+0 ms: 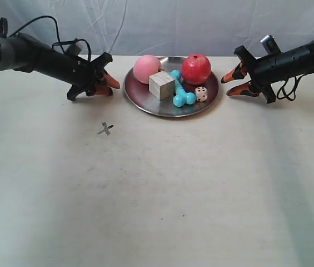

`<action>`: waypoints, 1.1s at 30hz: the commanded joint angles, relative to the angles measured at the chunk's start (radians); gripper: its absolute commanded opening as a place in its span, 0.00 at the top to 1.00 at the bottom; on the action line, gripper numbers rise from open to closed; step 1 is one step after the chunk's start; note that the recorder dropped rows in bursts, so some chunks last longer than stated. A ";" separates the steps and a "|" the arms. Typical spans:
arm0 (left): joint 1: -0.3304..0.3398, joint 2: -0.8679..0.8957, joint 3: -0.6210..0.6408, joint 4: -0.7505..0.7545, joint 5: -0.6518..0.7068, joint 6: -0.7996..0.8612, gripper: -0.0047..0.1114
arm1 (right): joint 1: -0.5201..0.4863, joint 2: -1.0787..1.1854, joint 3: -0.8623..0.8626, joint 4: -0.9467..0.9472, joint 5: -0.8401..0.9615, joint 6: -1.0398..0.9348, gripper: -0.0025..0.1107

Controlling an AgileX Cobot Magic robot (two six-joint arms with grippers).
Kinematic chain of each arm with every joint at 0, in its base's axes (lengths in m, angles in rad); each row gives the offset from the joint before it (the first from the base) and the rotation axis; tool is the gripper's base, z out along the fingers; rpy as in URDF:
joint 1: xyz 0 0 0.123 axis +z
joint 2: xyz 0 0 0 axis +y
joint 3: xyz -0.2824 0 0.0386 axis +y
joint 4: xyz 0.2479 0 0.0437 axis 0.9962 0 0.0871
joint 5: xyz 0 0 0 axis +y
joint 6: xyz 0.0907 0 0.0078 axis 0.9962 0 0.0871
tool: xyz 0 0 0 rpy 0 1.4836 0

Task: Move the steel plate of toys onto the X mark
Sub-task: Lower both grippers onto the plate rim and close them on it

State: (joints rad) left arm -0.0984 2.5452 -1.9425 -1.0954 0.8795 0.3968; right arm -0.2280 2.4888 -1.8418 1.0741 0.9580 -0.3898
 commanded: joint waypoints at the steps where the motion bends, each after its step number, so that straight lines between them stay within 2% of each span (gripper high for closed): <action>1: -0.016 0.012 -0.003 -0.065 -0.003 -0.003 0.70 | -0.001 0.000 -0.008 -0.005 0.003 -0.009 0.60; 8: -0.034 0.049 -0.003 -0.146 -0.022 0.006 0.70 | 0.016 0.000 -0.008 -0.009 -0.002 -0.009 0.60; 15: -0.035 0.052 -0.003 -0.113 -0.005 0.006 0.70 | 0.045 0.041 -0.008 -0.006 -0.012 -0.009 0.60; 21: -0.074 0.052 -0.003 -0.074 -0.035 0.006 0.70 | 0.061 0.053 -0.008 0.019 -0.012 -0.009 0.60; 26: -0.074 0.052 -0.003 -0.077 -0.033 0.006 0.71 | 0.079 0.053 -0.008 0.019 -0.014 -0.009 0.61; 28: -0.074 0.052 -0.003 -0.077 -0.033 0.006 0.71 | 0.084 0.053 -0.008 0.017 -0.014 -0.009 0.67; 31: -0.074 0.052 -0.003 -0.083 -0.032 0.006 0.72 | 0.090 0.053 -0.008 0.008 -0.022 -0.009 0.85; 33: -0.074 0.052 -0.003 -0.085 -0.032 0.006 0.77 | 0.090 0.053 -0.008 0.008 -0.023 -0.009 0.98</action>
State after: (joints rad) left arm -0.1599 2.5722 -1.9569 -1.1936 0.8396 0.4087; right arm -0.1553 2.5287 -1.8480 1.1155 0.9378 -0.3815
